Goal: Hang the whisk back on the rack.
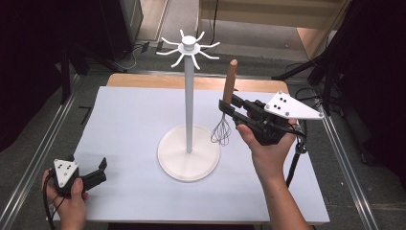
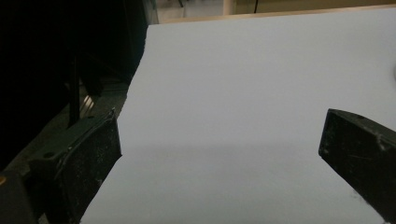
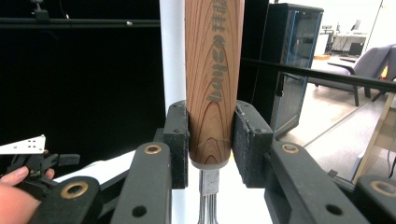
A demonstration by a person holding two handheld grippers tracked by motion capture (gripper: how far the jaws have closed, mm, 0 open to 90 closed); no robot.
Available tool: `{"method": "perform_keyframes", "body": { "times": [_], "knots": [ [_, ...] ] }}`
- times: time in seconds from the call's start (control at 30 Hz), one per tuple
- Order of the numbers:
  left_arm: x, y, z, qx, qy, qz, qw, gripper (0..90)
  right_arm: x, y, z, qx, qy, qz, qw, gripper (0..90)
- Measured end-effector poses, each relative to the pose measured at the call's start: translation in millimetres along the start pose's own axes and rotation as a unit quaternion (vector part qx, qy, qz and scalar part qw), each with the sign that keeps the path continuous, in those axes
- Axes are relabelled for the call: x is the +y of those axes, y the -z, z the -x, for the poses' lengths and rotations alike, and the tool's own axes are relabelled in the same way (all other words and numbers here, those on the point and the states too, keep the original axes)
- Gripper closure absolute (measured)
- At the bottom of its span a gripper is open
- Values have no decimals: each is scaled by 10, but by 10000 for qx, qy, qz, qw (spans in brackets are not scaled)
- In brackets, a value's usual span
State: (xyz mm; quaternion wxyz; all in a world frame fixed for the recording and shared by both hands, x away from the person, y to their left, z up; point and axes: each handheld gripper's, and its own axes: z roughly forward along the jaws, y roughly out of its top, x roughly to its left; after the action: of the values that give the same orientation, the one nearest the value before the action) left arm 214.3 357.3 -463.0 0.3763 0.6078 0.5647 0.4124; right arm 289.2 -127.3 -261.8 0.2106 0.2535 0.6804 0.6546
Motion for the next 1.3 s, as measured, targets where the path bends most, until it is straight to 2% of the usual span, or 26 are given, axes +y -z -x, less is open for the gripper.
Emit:
{"method": "perform_keyframes", "body": {
  "times": [0.37, 0.63, 0.83, 1.23, 1.3],
  "knots": [
    [1, 0, 5, 7, -3, -10, 10000, 0, 117, -47, -29, 85, -49, 85, 9999, 706],
    [0, -1, 2, -3, -1, 0, 10000, 0, 193, -96, -68, 117, 17, 111, 9999, 706],
    [1, 0, -2, -8, 3, -8, 10000, 0, 220, -115, -106, -44, 126, 91, 9999, 706],
    [1, -2, 4, -8, -18, -12, 10000, 0, 206, -198, -126, -59, 56, 35, 10000, 706],
    [2, 0, 4, -1, -21, -25, 10000, 0, 209, -218, -139, -168, 178, 5, 9997, 706]
  ]
}}
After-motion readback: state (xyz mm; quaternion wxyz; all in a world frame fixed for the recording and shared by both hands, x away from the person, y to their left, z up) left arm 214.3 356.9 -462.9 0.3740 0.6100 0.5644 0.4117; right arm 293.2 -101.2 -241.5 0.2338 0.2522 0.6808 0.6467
